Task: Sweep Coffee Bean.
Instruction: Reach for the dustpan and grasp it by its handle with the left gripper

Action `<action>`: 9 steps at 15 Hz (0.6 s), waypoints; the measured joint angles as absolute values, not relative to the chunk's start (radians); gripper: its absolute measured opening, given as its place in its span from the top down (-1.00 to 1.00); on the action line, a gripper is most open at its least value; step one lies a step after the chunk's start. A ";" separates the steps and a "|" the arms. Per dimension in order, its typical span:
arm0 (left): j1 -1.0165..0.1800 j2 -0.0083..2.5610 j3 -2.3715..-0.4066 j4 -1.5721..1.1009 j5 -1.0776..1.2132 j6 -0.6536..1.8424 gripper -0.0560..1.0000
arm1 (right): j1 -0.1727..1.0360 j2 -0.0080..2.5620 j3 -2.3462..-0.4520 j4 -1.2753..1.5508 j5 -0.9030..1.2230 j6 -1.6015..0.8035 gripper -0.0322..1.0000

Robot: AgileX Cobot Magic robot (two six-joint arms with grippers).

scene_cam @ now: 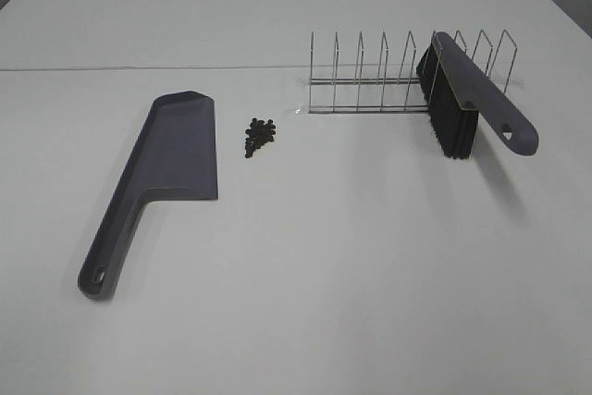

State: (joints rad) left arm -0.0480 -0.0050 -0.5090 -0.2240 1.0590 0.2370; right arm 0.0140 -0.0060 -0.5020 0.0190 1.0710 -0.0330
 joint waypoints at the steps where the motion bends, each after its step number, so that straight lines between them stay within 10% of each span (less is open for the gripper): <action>1: -0.048 -0.005 -0.509 -0.224 1.059 0.237 -0.31 | 0.014 -0.006 -0.502 0.019 1.071 -0.033 -0.49; 9: -0.048 -0.005 -0.509 -0.224 1.059 0.237 -0.31 | 0.014 -0.006 -0.502 0.019 1.071 -0.033 -0.49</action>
State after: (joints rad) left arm -0.0480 -0.0050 -0.5090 -0.2240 1.0590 0.2370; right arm 0.0140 -0.0060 -0.5020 0.0190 1.0710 -0.0330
